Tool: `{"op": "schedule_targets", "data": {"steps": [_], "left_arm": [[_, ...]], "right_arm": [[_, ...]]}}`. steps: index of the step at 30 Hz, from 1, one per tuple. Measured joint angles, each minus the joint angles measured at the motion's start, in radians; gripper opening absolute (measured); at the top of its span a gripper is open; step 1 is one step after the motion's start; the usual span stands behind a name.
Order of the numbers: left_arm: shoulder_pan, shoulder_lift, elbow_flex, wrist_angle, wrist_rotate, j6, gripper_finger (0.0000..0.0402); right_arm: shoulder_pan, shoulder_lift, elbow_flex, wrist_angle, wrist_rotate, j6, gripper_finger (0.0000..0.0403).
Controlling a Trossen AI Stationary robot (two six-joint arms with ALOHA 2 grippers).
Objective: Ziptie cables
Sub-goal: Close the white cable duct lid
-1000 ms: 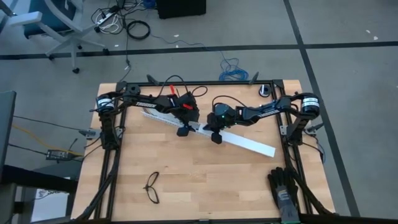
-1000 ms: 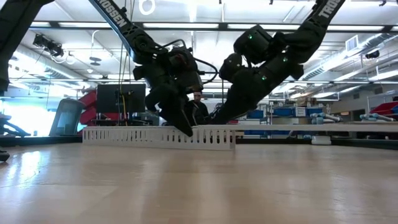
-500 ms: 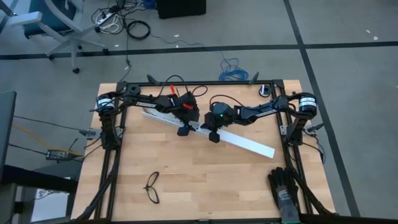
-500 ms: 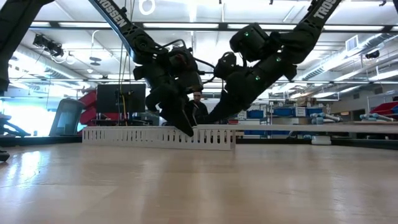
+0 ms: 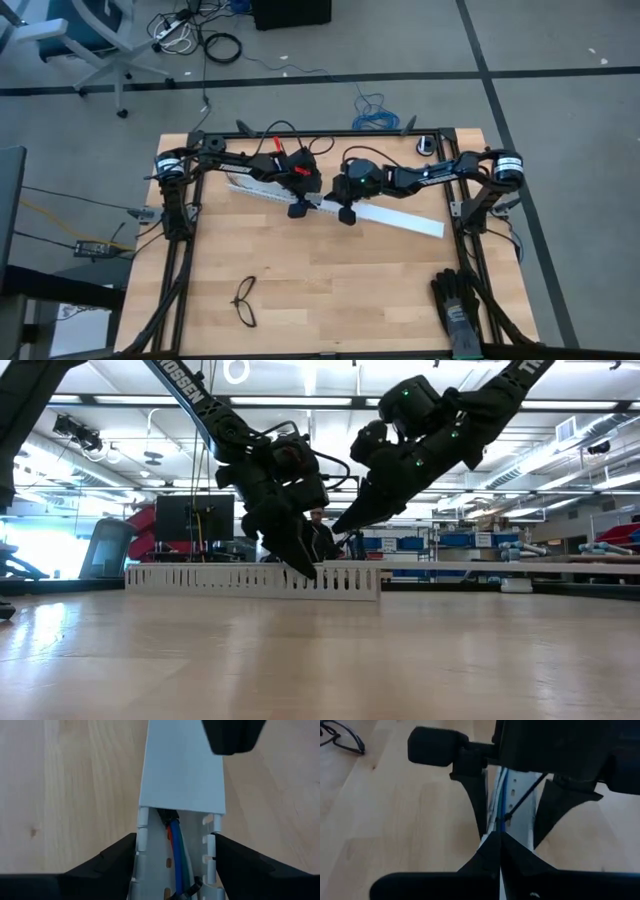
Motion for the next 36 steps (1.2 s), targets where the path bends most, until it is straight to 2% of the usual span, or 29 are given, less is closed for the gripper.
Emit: {"op": "schedule_targets", "data": {"steps": [7,17,30,36], "left_arm": [[0.0,0.0,0.0,0.007,-0.005,-0.021,0.0263],[-0.004,0.0,0.0,0.01,-0.041,-0.022,0.0308],[0.004,-0.02,0.001,-0.018,-0.048,-0.043,0.031],[0.004,-0.02,0.001,-0.084,-0.046,-0.03,0.031]], "right_arm": [[0.015,-0.032,0.0,-0.062,0.006,0.019,0.0],[0.042,-0.033,0.0,-0.114,0.055,0.023,0.0],[0.007,-0.033,0.001,-0.154,0.056,0.011,0.0],[0.007,-0.005,0.001,-0.167,0.048,0.016,0.0]]}}
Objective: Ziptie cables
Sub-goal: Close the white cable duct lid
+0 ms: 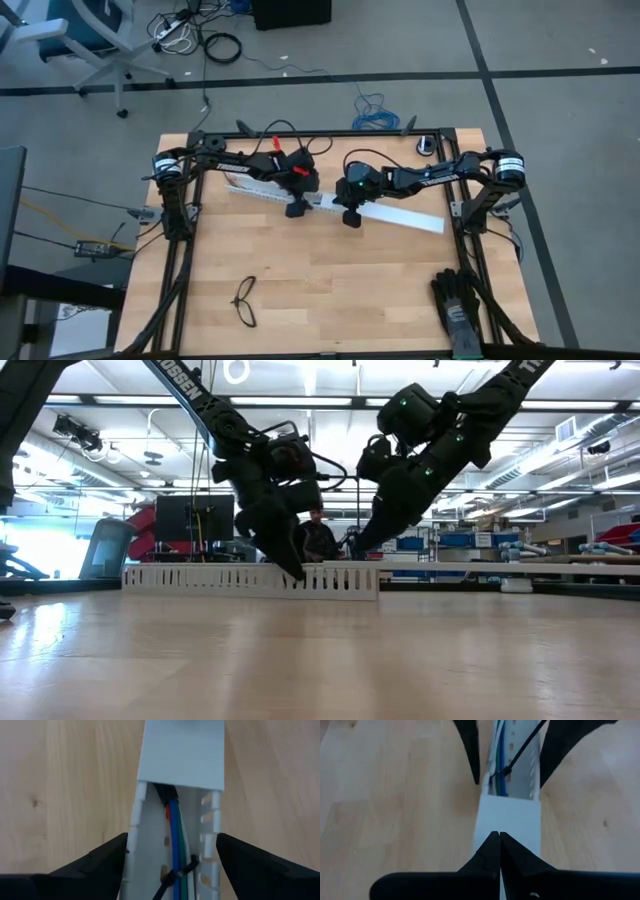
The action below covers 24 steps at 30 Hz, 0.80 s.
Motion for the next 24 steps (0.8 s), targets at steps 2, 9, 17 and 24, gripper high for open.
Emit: {"op": "schedule_targets", "data": {"steps": [2,9,17,24], "left_arm": [[0.0,0.0,0.0,-0.014,0.0,0.012,0.0309],[0.0,0.003,-0.02,-0.004,-0.011,0.019,0.0265],[-0.002,0.003,-0.024,0.042,-0.013,0.016,0.0206],[-0.001,0.003,-0.024,0.039,-0.019,-0.007,0.0226]], "right_arm": [[-0.003,0.013,0.001,0.012,0.003,0.0,0.0],[-0.014,0.078,0.002,0.085,-0.021,0.0,0.0],[-0.036,0.122,0.018,0.18,-0.056,-0.017,0.0],[-0.043,0.17,0.048,0.219,-0.076,-0.033,0.0]]}}
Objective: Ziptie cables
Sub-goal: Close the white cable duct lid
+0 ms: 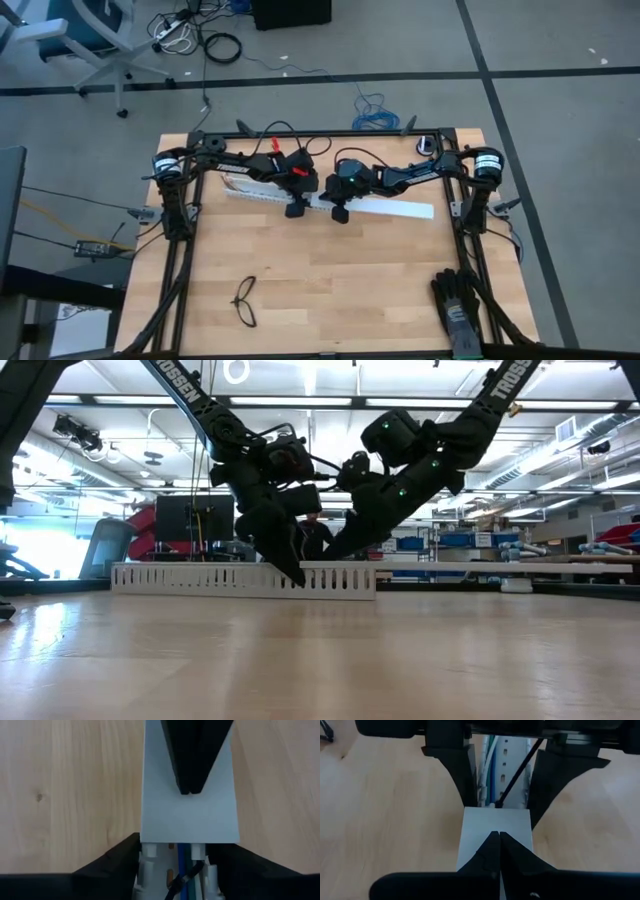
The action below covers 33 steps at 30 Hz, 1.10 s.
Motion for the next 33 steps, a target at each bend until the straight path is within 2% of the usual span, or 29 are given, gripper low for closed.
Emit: {"op": "schedule_targets", "data": {"steps": [6,16,23,27,30,33], "left_arm": [[-0.001,0.0,0.0,-0.01,-0.004,-0.011,0.0257],[0.007,0.001,0.0,-0.013,-0.022,0.029,0.0332],[0.046,-0.073,-0.002,-0.066,0.069,0.041,0.0336],[0.056,-0.126,-0.045,-0.054,0.07,0.041,0.0335],[0.058,-0.159,-0.118,0.005,0.056,0.019,0.0335],[0.06,-0.187,-0.207,0.137,0.038,-0.03,0.0335]], "right_arm": [[-0.001,-0.045,-0.002,0.013,0.003,-0.018,0.0],[-0.002,-0.048,-0.002,0.007,0.003,-0.018,0.0],[-0.002,-0.048,-0.001,0.004,0.003,-0.012,0.0],[-0.002,-0.048,-0.001,-0.001,0.003,-0.011,0.0],[-0.004,-0.048,-0.001,-0.019,0.003,-0.01,0.0],[-0.005,-0.048,-0.001,-0.021,0.003,-0.01,0.0]]}}
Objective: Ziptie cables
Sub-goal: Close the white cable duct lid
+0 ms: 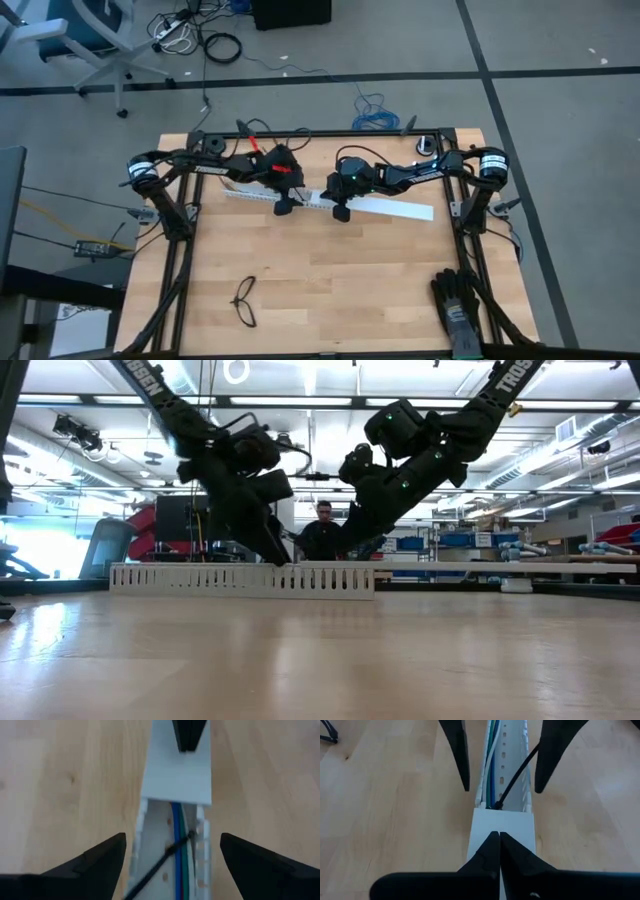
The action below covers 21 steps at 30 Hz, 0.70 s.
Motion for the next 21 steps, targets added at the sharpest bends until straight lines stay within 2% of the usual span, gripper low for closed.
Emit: {"op": "schedule_targets", "data": {"steps": [4,6,12,21], "left_arm": [[-0.001,-0.018,-0.102,0.23,-0.017,-0.083,0.0335],[-0.001,-0.019,-0.126,0.291,-0.022,-0.106,0.0335],[-0.001,-0.015,-0.134,0.291,-0.054,-0.118,0.0335],[-0.003,-0.014,-0.135,0.26,-0.03,-0.103,0.0335]], "right_arm": [[-0.002,0.0,0.0,-0.001,0.0,0.0,0.0],[-0.002,0.0,0.0,-0.009,-0.001,0.0,0.0],[-0.002,-0.001,0.0,-0.026,-0.023,0.0,0.0],[-0.002,-0.001,0.0,-0.029,-0.029,0.018,0.0]]}}
